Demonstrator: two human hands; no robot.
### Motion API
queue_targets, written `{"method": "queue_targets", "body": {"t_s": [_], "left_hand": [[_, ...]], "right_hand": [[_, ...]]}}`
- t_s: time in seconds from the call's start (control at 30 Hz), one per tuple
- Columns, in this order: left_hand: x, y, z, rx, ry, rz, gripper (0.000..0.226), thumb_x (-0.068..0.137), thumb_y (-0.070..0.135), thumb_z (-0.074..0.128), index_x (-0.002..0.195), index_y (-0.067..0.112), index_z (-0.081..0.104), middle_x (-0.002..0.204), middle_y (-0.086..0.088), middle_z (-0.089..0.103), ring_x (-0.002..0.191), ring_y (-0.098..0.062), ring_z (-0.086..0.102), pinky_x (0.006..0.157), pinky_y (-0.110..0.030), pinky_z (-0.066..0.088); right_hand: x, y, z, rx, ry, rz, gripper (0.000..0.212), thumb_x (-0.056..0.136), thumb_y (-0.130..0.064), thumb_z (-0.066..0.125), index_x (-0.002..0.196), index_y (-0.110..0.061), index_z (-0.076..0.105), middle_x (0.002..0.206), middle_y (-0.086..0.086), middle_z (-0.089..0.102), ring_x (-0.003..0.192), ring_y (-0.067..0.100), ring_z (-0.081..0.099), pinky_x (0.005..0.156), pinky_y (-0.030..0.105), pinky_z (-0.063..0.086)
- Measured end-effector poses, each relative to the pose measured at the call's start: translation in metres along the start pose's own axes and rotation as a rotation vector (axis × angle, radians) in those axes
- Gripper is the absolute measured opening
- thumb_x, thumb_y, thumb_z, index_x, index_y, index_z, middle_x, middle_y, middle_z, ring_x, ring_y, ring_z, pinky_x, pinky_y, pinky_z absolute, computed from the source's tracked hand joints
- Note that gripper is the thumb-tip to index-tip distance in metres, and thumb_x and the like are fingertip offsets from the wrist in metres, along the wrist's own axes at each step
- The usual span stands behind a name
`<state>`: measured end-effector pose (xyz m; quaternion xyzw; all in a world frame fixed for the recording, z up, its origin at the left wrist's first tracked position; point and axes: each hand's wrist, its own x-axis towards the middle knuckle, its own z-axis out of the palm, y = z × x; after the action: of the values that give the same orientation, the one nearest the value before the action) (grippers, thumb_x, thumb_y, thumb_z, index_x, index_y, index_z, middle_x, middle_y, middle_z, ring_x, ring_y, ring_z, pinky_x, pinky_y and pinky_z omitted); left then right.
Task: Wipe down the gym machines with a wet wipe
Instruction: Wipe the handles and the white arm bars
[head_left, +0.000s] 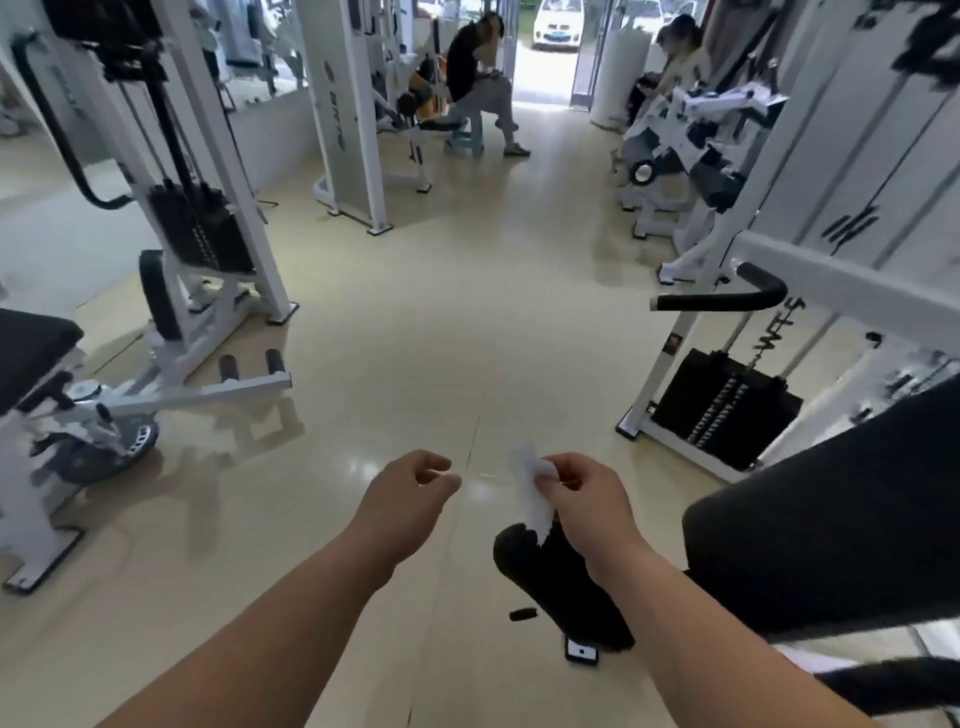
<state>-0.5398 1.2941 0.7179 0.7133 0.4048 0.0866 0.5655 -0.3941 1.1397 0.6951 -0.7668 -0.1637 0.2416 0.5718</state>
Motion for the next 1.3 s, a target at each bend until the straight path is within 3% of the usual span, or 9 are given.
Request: {"method": "queue_targets", "body": {"t_s": [0.17,0.47,0.53,0.63,0.73,0.87,1.03,1.17,1.3], "left_hand": [[0.127,0.041,0.017,0.05,-0.203,0.062,0.02,0.094,0.032,0.064,0.114,0.027,0.065,0.106,0.005,0.069,0.092,-0.014,0.068,0.07,-0.028,0.047],[0.335,0.154,0.061,0.303,-0.544,0.353,0.025,0.093,0.034,0.064,0.117,0.029,0.065,0.111,0.005,0.064,0.089,-0.01,0.063,0.067,-0.024,0.045],[0.362,0.184,0.082,0.369,-0.611,0.429,0.028,0.092,0.035,0.064,0.12,0.03,0.063,0.114,0.005,0.062,0.088,-0.011,0.062,0.071,-0.027,0.048],[0.393,0.22,0.117,0.4,-0.716,0.49,0.025,0.093,0.035,0.064,0.118,0.033,0.061,0.116,0.007,0.061,0.086,-0.015,0.064,0.067,-0.026,0.048],[0.421,0.242,0.151,0.422,-0.794,0.512,0.027,0.094,0.035,0.062,0.121,0.033,0.06,0.117,0.008,0.059,0.085,-0.012,0.064,0.059,-0.021,0.045],[0.457,0.261,0.187,0.485,-0.816,0.522,0.03,0.095,0.037,0.062,0.124,0.03,0.06,0.118,0.008,0.06,0.085,-0.01,0.061,0.061,-0.023,0.045],[0.481,0.281,0.227,0.619,-0.866,0.621,0.034,0.097,0.034,0.061,0.13,0.028,0.058,0.117,0.007,0.059,0.091,-0.007,0.057,0.068,-0.02,0.045],[0.486,0.284,0.264,0.74,-0.95,0.683,0.037,0.098,0.027,0.056,0.136,0.028,0.057,0.119,0.005,0.061,0.097,-0.015,0.06,0.082,-0.028,0.049],[0.488,0.279,0.287,0.744,-0.946,0.722,0.021,0.097,0.021,0.057,0.103,0.031,0.076,0.092,0.009,0.067,0.07,-0.009,0.058,0.062,-0.024,0.044]], "right_hand": [[0.087,-0.004,-0.005,0.105,0.217,0.059,0.012,0.096,-0.015,0.066,0.09,-0.02,0.076,0.078,-0.004,0.075,0.071,0.01,0.068,0.073,0.032,0.056],[0.233,-0.042,-0.039,0.036,0.821,0.065,0.013,0.096,-0.023,0.066,0.085,-0.027,0.073,0.079,-0.003,0.073,0.077,0.022,0.069,0.066,0.038,0.054],[0.259,-0.058,-0.063,-0.138,0.927,0.005,0.015,0.096,-0.024,0.062,0.085,-0.027,0.071,0.077,-0.005,0.069,0.078,0.018,0.066,0.066,0.035,0.053],[0.296,-0.07,-0.094,-0.453,1.052,-0.078,0.017,0.098,-0.014,0.059,0.1,-0.023,0.073,0.093,-0.006,0.063,0.085,-0.001,0.055,0.076,0.008,0.04],[0.337,-0.065,-0.116,-0.625,1.134,-0.112,0.023,0.094,-0.002,0.059,0.106,-0.014,0.074,0.103,-0.001,0.061,0.088,0.0,0.05,0.08,0.008,0.038],[0.389,-0.019,-0.125,-0.914,0.876,-0.174,0.026,0.093,-0.007,0.058,0.115,-0.01,0.071,0.126,0.007,0.063,0.12,0.025,0.056,0.103,0.036,0.044],[0.397,0.033,-0.118,-1.315,0.489,-0.082,0.075,0.099,-0.055,0.044,0.161,-0.017,0.024,0.169,0.008,0.016,0.157,0.028,0.009,0.125,0.05,0.006],[0.4,0.027,-0.162,-1.327,0.641,0.071,0.089,0.094,-0.067,0.045,0.159,-0.011,0.023,0.167,0.015,0.017,0.157,0.034,0.006,0.126,0.055,0.009],[0.4,0.022,-0.171,-1.23,0.736,0.089,0.092,0.085,-0.065,0.058,0.15,-0.005,0.034,0.16,0.018,0.028,0.155,0.038,0.012,0.125,0.059,0.01]]}}
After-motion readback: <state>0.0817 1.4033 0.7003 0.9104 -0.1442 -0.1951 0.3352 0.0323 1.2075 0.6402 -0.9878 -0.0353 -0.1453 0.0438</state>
